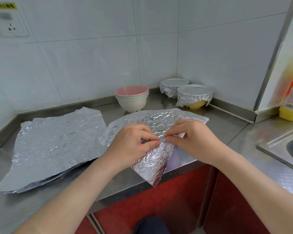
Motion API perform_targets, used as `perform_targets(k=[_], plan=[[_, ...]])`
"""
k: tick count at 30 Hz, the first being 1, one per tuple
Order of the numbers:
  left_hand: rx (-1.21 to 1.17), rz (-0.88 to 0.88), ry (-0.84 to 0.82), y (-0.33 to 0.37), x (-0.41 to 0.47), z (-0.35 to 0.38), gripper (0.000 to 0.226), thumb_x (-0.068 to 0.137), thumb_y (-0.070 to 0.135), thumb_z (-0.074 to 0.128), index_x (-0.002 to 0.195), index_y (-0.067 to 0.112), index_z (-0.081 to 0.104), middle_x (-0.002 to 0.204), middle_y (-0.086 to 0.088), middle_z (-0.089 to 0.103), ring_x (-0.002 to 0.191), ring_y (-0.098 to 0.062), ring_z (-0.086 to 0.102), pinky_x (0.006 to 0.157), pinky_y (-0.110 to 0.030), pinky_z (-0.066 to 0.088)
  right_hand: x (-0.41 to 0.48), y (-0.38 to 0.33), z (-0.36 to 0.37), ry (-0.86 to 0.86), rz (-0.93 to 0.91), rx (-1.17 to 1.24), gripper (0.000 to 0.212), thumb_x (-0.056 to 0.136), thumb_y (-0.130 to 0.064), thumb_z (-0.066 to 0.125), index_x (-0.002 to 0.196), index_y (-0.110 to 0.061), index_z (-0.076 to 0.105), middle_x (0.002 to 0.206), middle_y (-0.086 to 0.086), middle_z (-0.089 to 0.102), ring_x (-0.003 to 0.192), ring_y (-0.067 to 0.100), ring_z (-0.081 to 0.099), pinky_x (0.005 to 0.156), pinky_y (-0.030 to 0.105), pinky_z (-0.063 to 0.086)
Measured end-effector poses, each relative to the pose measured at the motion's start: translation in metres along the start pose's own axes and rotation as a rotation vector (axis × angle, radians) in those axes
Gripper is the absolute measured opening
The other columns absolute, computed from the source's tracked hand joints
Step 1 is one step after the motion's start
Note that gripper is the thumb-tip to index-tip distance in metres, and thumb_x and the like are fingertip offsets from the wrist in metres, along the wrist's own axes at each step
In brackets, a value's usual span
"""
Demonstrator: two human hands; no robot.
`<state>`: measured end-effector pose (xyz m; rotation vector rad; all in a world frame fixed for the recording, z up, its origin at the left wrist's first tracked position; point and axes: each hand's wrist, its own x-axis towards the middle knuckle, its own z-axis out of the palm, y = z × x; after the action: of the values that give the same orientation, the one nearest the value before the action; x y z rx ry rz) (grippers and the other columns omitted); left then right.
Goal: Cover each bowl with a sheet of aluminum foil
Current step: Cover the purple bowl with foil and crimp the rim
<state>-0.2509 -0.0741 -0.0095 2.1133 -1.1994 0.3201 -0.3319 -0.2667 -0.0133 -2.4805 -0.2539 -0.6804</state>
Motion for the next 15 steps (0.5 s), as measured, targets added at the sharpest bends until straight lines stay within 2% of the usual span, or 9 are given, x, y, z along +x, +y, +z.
perform_targets(k=[3, 4, 8, 15], plan=[[-0.026, 0.002, -0.009, -0.004, 0.001, -0.001, 0.009, 0.079, 0.03, 0.077, 0.088, 0.028, 0.079, 0.086, 0.015, 0.067, 0.085, -0.004, 0.06, 0.08, -0.035, 0.049, -0.002, -0.001, 0.006, 0.005, -0.031, -0.066, 0.006, 0.084, -0.025, 0.074, 0.086, -0.021, 0.078, 0.083, -0.002, 0.068, 0.077, 0.013, 0.059, 0.069, 0.031, 0.047], [-0.023, 0.013, -0.013, -0.005, 0.001, -0.001, 0.009, 0.079, 0.03, 0.077, 0.088, 0.028, 0.079, 0.086, 0.015, 0.067, 0.085, -0.003, 0.06, 0.079, -0.034, 0.049, -0.002, -0.002, 0.008, 0.006, -0.065, -0.103, 0.008, 0.084, -0.025, 0.072, 0.085, -0.02, 0.078, 0.082, 0.0, 0.068, 0.076, 0.015, 0.06, 0.068, 0.033, 0.048], [0.019, 0.063, -0.03, -0.01, 0.002, 0.0, 0.01, 0.081, 0.031, 0.075, 0.09, 0.027, 0.078, 0.085, 0.014, 0.066, 0.085, -0.004, 0.057, 0.079, -0.031, 0.047, -0.003, -0.006, 0.009, 0.019, -0.135, -0.201, 0.015, 0.082, -0.028, 0.066, 0.081, -0.019, 0.078, 0.079, -0.001, 0.068, 0.075, 0.016, 0.061, 0.066, 0.029, 0.046], [0.125, 0.152, -0.044, -0.012, 0.003, 0.003, 0.02, 0.081, 0.036, 0.066, 0.093, 0.024, 0.078, 0.085, 0.012, 0.063, 0.084, -0.01, 0.054, 0.076, -0.028, 0.045, -0.001, -0.003, 0.012, 0.038, -0.182, -0.241, 0.009, 0.078, -0.025, 0.068, 0.078, -0.019, 0.076, 0.078, -0.002, 0.067, 0.074, 0.021, 0.061, 0.06, 0.037, 0.052]])
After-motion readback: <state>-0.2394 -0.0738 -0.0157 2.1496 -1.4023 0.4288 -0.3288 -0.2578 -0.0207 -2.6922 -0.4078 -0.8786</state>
